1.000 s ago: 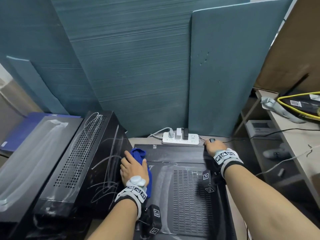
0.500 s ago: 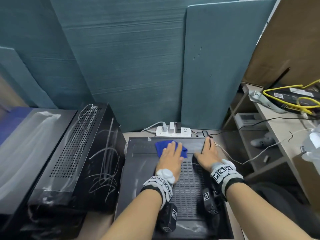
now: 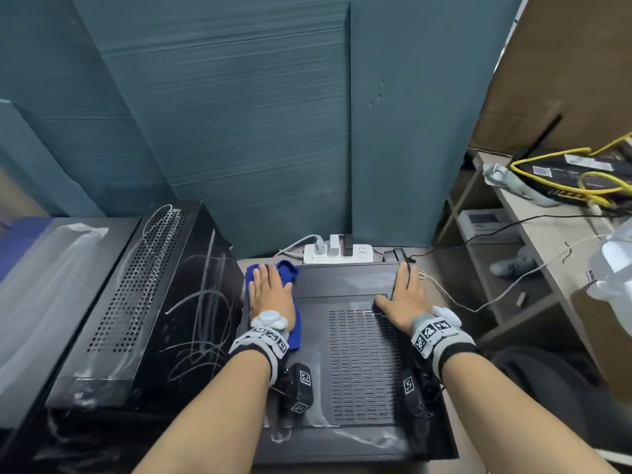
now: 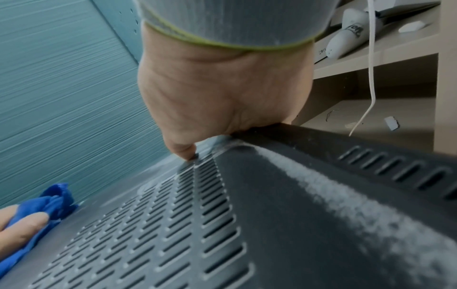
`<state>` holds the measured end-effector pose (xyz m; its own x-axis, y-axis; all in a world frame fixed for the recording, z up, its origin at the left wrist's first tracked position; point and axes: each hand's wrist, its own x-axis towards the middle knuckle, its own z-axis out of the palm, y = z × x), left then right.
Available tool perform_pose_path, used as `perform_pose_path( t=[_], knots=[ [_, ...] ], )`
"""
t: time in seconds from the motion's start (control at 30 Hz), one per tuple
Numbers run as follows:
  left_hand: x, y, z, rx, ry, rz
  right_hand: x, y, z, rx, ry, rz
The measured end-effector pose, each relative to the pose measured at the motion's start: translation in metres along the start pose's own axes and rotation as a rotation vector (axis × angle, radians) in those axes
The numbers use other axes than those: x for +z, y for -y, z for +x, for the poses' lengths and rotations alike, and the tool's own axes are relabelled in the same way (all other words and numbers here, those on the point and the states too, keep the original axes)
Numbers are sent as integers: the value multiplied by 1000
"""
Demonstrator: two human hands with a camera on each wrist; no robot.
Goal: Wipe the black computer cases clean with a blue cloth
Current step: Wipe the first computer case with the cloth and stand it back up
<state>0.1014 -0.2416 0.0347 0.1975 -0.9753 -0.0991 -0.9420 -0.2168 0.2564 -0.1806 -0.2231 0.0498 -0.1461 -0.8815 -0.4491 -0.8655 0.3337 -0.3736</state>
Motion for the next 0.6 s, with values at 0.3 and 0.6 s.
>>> perform_pose_path(
  t=[0.3,0.6],
  knots=[
    [26,-88,-33,446,149,-24,-3,9,-7,28,39,2],
    [1,0,8,78,22,-56,-9,3,-9,4,56,27]
  ],
)
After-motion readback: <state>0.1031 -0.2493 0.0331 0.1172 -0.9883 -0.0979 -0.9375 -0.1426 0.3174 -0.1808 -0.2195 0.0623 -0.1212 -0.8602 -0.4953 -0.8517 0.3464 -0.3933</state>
